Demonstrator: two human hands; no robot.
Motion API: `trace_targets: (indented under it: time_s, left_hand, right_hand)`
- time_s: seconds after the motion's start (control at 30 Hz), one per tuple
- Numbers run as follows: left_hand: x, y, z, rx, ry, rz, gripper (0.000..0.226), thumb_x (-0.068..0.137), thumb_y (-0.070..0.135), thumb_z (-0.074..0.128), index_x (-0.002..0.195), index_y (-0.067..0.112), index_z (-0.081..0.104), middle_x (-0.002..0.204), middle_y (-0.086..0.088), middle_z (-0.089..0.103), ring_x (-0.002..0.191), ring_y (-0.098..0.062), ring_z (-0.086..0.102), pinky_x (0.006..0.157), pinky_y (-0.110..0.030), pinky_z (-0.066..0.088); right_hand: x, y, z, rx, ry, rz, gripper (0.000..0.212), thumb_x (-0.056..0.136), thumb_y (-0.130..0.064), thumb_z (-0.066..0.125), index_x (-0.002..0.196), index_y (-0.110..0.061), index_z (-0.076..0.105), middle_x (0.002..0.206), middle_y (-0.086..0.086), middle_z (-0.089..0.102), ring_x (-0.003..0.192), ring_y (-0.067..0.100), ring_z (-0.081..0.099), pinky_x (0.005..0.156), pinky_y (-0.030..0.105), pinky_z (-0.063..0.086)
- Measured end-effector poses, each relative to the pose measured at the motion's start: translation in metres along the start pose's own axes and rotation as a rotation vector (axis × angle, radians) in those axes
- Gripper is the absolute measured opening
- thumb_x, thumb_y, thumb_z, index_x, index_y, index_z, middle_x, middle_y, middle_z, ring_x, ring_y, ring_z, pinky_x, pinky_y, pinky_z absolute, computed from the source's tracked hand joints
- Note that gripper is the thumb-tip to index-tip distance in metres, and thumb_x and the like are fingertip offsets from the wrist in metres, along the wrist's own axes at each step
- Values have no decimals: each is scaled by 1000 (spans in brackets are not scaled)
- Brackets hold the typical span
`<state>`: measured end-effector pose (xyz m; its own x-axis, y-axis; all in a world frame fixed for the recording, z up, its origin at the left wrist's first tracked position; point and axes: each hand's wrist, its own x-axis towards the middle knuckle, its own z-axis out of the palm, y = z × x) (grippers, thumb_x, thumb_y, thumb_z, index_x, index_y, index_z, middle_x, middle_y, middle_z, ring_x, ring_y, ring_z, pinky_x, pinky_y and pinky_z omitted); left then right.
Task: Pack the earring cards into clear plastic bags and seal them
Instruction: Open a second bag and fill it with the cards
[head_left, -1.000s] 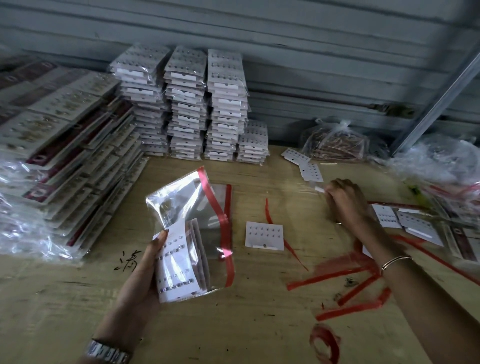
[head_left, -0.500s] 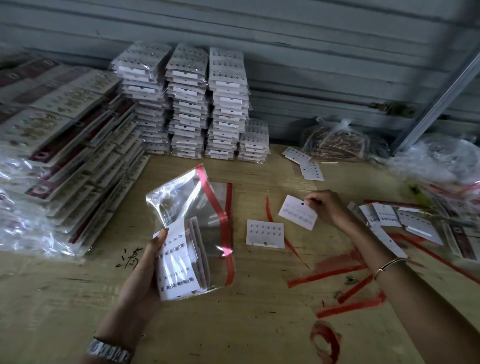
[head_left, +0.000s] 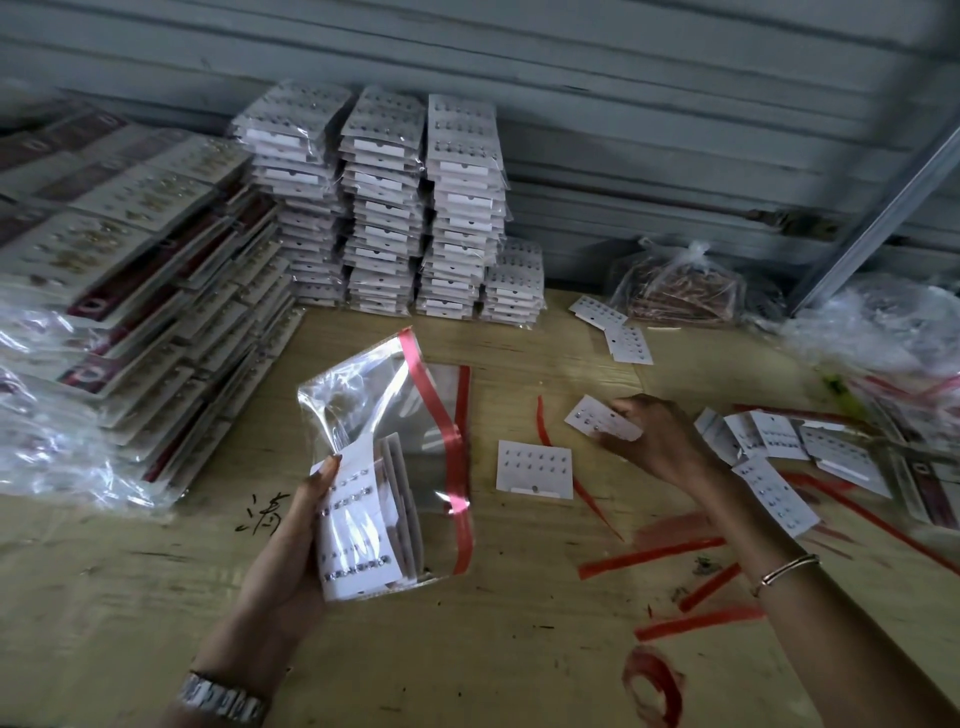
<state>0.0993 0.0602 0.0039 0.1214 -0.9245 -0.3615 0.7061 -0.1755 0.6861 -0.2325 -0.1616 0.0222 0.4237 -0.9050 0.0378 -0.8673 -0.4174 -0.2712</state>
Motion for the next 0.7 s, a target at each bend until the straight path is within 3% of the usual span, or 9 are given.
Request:
trace_targets:
  time_s: [0.13, 0.23, 0.4, 0.5, 0.53, 0.6, 0.7]
  left_hand:
    - [2, -1, -3, 3, 4, -6, 47, 92, 49, 54, 110, 12, 76, 100, -17, 75, 82, -30, 75, 70, -43, 60]
    - [3, -2, -5, 8, 3, 10, 45, 91, 48, 54, 104, 13, 78, 96, -15, 76, 79, -28, 75, 65, -41, 61]
    - [5, -3, -7, -5, 6, 12, 45, 90, 49, 53, 97, 14, 80, 92, -15, 76, 75, -28, 75, 62, -40, 61]
    - [5, -4, -9, 1, -16, 3, 46, 90, 50, 53, 98, 13, 80, 92, -14, 76, 76, -28, 76, 63, -39, 61]
    - [5, -3, -9, -2, -11, 4, 46, 90, 50, 53, 100, 13, 80, 94, -14, 76, 78, -28, 76, 64, -40, 61]
    - [6, -4, -11, -5, -5, 9, 46, 89, 50, 55, 100, 14, 79, 95, -14, 76, 78, -28, 76, 65, -40, 61]
    - [5, -4, -8, -31, -12, 15, 43, 87, 49, 56, 93, 14, 81, 90, -13, 77, 74, -27, 76, 61, -38, 61]
  right_hand:
    - [-1, 2, 3, -38, 3, -6, 57, 80, -56, 70, 119, -14, 66, 117, 4, 70, 105, 23, 64, 81, 28, 47]
    - [-2, 1, 5, -93, -59, 0, 60, 82, -57, 69, 125, -15, 62, 123, 4, 67, 110, 23, 62, 89, 28, 47]
    - [-11, -23, -1, 103, 142, -73, 58, 80, -35, 79, 129, -9, 62, 125, 9, 66, 112, 27, 64, 93, 36, 53]
    - [-21, -50, 3, 355, 10, -187, 76, 72, -44, 79, 138, -18, 52, 135, -2, 58, 122, 17, 59, 100, 19, 47]
    - [-24, -57, 6, 396, -80, -196, 82, 70, -49, 77, 142, -22, 48, 139, -6, 55, 126, 12, 55, 105, 20, 44]
    - [-27, -63, 14, 323, -165, -203, 90, 72, -54, 77, 148, -27, 38, 144, -7, 52, 131, 7, 49, 107, 20, 39]
    - [-28, -63, 21, 210, -144, -237, 90, 75, -54, 76, 150, -34, 30, 142, -5, 54, 129, 10, 50, 100, 12, 32]
